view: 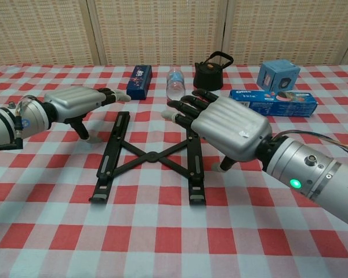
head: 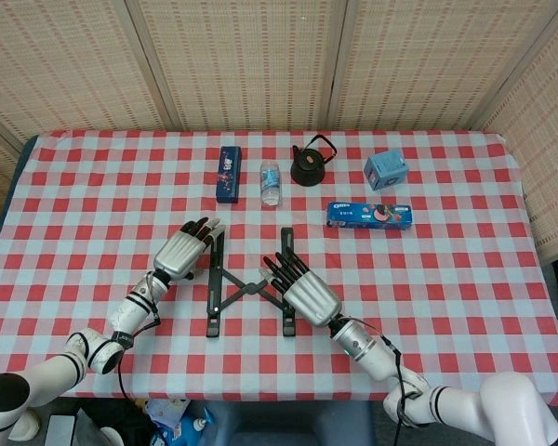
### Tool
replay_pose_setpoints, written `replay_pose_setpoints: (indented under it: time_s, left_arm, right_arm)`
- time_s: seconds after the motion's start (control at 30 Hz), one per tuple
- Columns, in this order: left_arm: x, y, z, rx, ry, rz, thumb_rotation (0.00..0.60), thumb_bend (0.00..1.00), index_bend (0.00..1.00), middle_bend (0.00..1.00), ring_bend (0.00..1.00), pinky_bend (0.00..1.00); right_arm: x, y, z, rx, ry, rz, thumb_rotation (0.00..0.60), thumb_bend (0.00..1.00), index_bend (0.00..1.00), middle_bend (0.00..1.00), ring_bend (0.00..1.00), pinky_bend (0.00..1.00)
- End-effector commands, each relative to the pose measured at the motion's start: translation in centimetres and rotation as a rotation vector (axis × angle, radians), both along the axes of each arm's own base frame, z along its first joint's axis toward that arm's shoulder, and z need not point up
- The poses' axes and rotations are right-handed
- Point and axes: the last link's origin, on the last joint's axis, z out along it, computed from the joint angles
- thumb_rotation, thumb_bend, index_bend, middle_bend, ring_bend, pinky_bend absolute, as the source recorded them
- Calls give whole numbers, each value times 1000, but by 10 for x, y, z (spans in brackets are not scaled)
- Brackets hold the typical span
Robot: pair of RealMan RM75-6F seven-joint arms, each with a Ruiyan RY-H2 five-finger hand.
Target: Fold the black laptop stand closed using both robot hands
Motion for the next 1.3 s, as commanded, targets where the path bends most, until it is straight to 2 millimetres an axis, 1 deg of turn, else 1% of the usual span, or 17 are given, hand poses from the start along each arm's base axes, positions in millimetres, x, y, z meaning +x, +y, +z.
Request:
replay_pose_setpoints:
  time_s: [0.03,0.23,0.93,1.3]
  left_arm:
    - [-1,0,-1,-1,0,2,600,223,0,0,0,151]
    - [-3,0,-1,-3,-10,12,600,223,0,0,0,151]
    - [-2,-2,-4,-26,-44,39,600,223,0,0,0,151]
    - [-2,-3,-5,-39,-46,51,600,223,0,0,0,151]
  right_arm:
    - [1,-1,-4,3,15,3,600,0,0,0,0,0]
    - [4,-2,-10,0,25,5,600,0,0,0,0,0]
    - [8,-1,-16,-6,20,21,600,0,0,0,0,0]
    - [5,-2,-20,-11,6,23,600,0,0,0,0,0]
